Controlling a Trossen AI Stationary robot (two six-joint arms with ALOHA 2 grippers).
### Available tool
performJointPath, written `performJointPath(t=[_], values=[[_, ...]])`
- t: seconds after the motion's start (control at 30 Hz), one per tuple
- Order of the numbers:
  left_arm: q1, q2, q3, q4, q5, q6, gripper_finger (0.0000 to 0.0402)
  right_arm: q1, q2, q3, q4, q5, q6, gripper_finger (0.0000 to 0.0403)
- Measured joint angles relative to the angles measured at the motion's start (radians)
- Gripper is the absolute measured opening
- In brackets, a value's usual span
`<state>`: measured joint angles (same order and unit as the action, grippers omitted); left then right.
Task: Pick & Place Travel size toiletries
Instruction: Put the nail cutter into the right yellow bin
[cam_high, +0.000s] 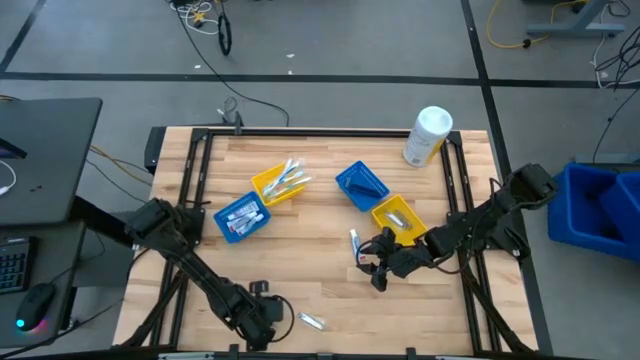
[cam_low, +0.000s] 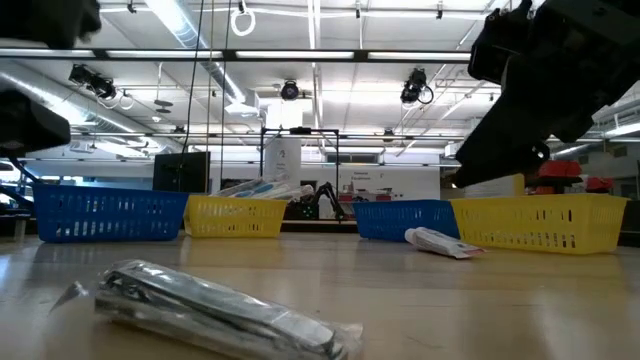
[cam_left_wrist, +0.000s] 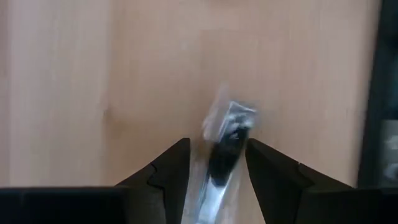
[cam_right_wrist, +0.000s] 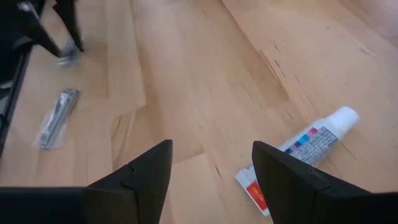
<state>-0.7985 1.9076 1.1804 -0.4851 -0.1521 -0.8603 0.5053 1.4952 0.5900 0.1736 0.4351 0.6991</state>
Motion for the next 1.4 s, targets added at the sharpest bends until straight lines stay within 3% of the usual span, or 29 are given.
performJointPath(t=[0.27, 0.57, 0.7, 0.83, 1.03, 1.27, 1.4], values=[[0.003, 0.016, 0.003, -0.019, -0.037, 0.049, 0.0156, 0.000, 0.000, 0.000, 0.017, 0.000, -0.008, 0.0244], [0.009, 0.017, 0.002, -0.025, -0.075, 0.048, 0.0081, 0.000, 0.000, 0.000, 0.025, 0.000, -0.050, 0.0246], [0.037, 0.024, 0.040, -0.028, -0.150, 0.047, 0.0061, 0.000, 0.000, 0.000, 0.074, 0.001, -0.150, 0.0234], [0.089, 0.022, 0.116, -0.025, -0.261, 0.034, 0.0073, 0.001, 0.000, 0.000, 0.174, -0.001, -0.294, 0.0222], [0.194, 0.021, 0.250, -0.021, -0.294, 0.172, 0.0078, 0.000, 0.000, 0.000, 0.247, -0.002, -0.423, 0.0215], [0.301, 0.020, 0.380, -0.011, -0.354, 0.332, 0.0067, 0.001, 0.000, 0.000, 0.260, -0.095, -0.446, 0.0217], [0.337, 0.019, 0.401, 0.064, -0.358, 0.440, 0.0076, 0.000, 0.000, 0.000, 0.307, -0.079, -0.472, 0.0211]])
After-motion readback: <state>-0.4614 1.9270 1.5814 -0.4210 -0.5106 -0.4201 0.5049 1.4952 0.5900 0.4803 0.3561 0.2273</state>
